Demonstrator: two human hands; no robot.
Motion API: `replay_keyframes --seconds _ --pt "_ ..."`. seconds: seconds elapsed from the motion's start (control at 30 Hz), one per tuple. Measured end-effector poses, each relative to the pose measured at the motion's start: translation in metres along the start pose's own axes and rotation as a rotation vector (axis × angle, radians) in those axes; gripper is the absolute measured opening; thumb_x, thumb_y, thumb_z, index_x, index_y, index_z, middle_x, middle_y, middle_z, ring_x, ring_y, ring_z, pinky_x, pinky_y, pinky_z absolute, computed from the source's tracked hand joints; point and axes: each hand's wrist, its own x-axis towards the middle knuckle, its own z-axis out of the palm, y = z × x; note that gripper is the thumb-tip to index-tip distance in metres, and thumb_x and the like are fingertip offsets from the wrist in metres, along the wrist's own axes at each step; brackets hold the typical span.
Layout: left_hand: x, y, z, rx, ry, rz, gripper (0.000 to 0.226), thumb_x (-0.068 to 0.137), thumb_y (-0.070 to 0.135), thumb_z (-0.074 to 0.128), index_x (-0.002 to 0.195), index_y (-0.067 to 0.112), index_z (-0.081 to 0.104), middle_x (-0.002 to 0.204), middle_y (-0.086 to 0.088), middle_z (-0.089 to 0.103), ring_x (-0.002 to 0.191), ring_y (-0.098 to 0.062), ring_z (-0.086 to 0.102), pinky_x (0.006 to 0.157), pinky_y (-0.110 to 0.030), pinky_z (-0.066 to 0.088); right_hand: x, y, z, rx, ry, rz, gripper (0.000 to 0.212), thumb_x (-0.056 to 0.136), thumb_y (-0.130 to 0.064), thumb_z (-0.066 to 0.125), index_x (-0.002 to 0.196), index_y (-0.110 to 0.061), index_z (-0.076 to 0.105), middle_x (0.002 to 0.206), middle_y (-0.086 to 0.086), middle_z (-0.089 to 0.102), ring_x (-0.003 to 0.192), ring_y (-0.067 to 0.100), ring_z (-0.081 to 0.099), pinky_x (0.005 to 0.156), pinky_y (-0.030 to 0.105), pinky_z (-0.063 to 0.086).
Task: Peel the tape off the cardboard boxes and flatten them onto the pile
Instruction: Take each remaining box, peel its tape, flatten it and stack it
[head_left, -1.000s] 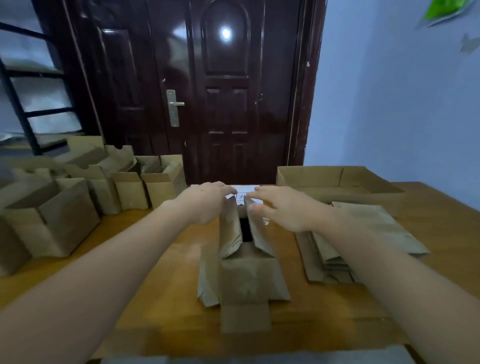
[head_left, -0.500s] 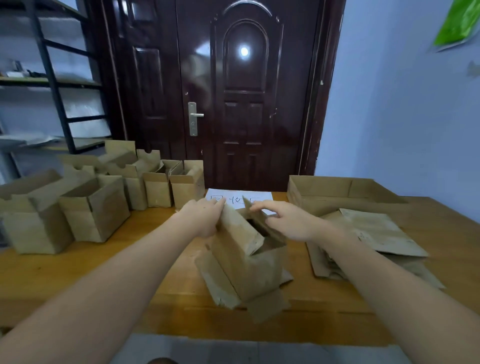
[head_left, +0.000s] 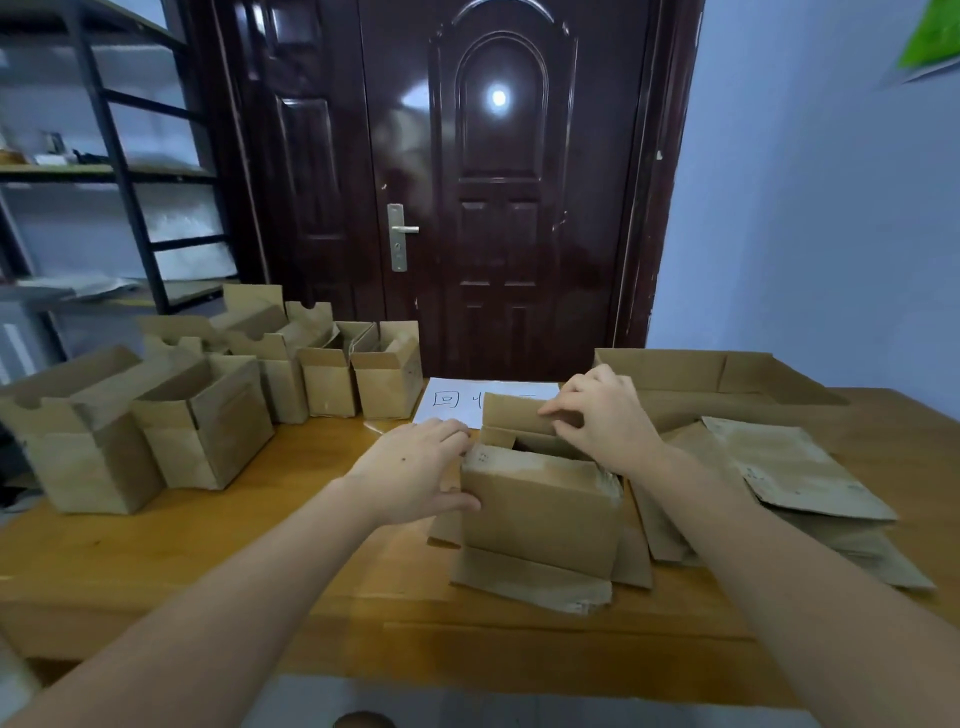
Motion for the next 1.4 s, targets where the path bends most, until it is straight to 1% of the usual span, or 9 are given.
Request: replay_keyframes --seconds 0.23,0.4,0.6,0.7,0.87,1.0,1.1,1.27,1.4 --pt "0.003 0.015 0.014 -0.591 -0.073 -0.186 0.107 0.076 0.071 0.075 0.159 0.034 0.019 0.137 0.021 0.050 0.123 -0.004 0.050 0.105 -0.030 0.047 0.007 0.008 -0.016 0.079 -0.319 -0.054 0.033 0.101 -0.024 0.058 0.132 -0.030 0.066 0.139 -0.010 0.061 0.139 0.017 0.042 0.116 0.038 0.034" --pt "0.013 0.022 0.031 -0.906 -0.032 -0.283 0.067 0.070 0.061 0.085 0.114 0.034 0.043 0.121 0.017 0.061 0.111 -0.004 0.061 0.093 -0.037 0.058 0.003 0.015 -0.032 0.154 -0.242 0.036 0.030 0.104 -0.033 0.054 0.131 -0.030 0.068 0.158 -0.002 0.043 0.150 0.018 0.030 0.120 0.036 0.021" --pt "0.012 0.021 0.039 -0.804 0.032 -0.270 0.088 0.060 0.082 0.077 0.130 0.053 0.033 0.130 0.017 0.043 0.119 -0.005 0.052 0.098 -0.038 0.055 -0.031 0.034 -0.044 0.026 0.032 0.062 0.014 0.095 -0.017 0.067 0.106 -0.021 0.075 0.106 -0.009 0.056 0.094 0.005 0.052 0.080 0.025 0.051" --pt "0.013 0.019 0.038 -0.730 -0.039 -0.260 0.102 0.057 0.085 0.077 0.144 0.056 0.032 0.130 0.017 0.030 0.122 -0.010 0.047 0.101 -0.038 0.053 -0.048 0.034 -0.039 0.048 -0.171 0.173 0.023 0.101 -0.022 0.059 0.120 -0.027 0.070 0.100 -0.012 0.052 0.087 0.000 0.052 0.074 0.015 0.042" --pt "0.022 0.015 0.017 -0.527 -0.249 -0.137 0.111 0.060 0.061 0.092 0.148 0.063 0.024 0.131 0.012 0.024 0.124 -0.016 0.041 0.106 -0.034 0.049 -0.049 0.031 -0.042 0.204 -0.521 0.254 0.047 0.110 -0.020 0.035 0.146 -0.047 0.047 0.124 -0.009 0.057 0.119 0.015 0.054 0.099 0.024 0.042" --pt "0.030 0.014 0.003 -0.437 -0.339 -0.131 0.088 0.060 0.060 0.093 0.117 0.070 0.027 0.129 0.010 0.030 0.123 -0.018 0.044 0.101 -0.035 0.051 -0.030 0.022 -0.059 0.134 -0.802 0.175 0.060 0.110 -0.009 0.027 0.155 -0.048 0.030 0.160 -0.010 0.035 0.148 0.016 0.030 0.116 0.029 0.024" --pt "0.033 0.014 0.003 -0.357 -0.331 -0.090 0.097 0.060 0.064 0.091 0.136 0.064 0.030 0.128 0.008 0.027 0.116 -0.018 0.044 0.102 -0.036 0.050 -0.009 0.017 -0.063 -0.009 -0.986 0.118 0.076 0.103 0.003 0.030 0.157 -0.050 0.023 0.165 -0.009 0.027 0.152 0.021 0.024 0.122 0.043 0.024" --pt "0.034 0.012 0.006 -0.365 -0.285 -0.072 0.108 0.056 0.066 0.091 0.139 0.059 0.023 0.130 0.009 0.032 0.117 -0.018 0.048 0.098 -0.037 0.053 0.012 0.022 -0.053 -0.052 -1.103 0.137 0.090 0.091 0.010 0.046 0.151 -0.053 0.027 0.161 0.000 0.034 0.137 0.032 0.046 0.101 0.047 0.054" --pt "0.030 0.007 0.007 -0.523 -0.200 -0.138 0.109 0.058 0.052 0.096 0.137 0.050 0.021 0.132 0.017 0.040 0.120 -0.013 0.050 0.097 -0.032 0.053 0.003 0.024 -0.068 0.074 -1.052 0.204 0.077 0.097 0.004 0.048 0.148 -0.050 0.027 0.120 0.011 0.061 0.088 0.018 0.062 0.072 0.027 0.057"
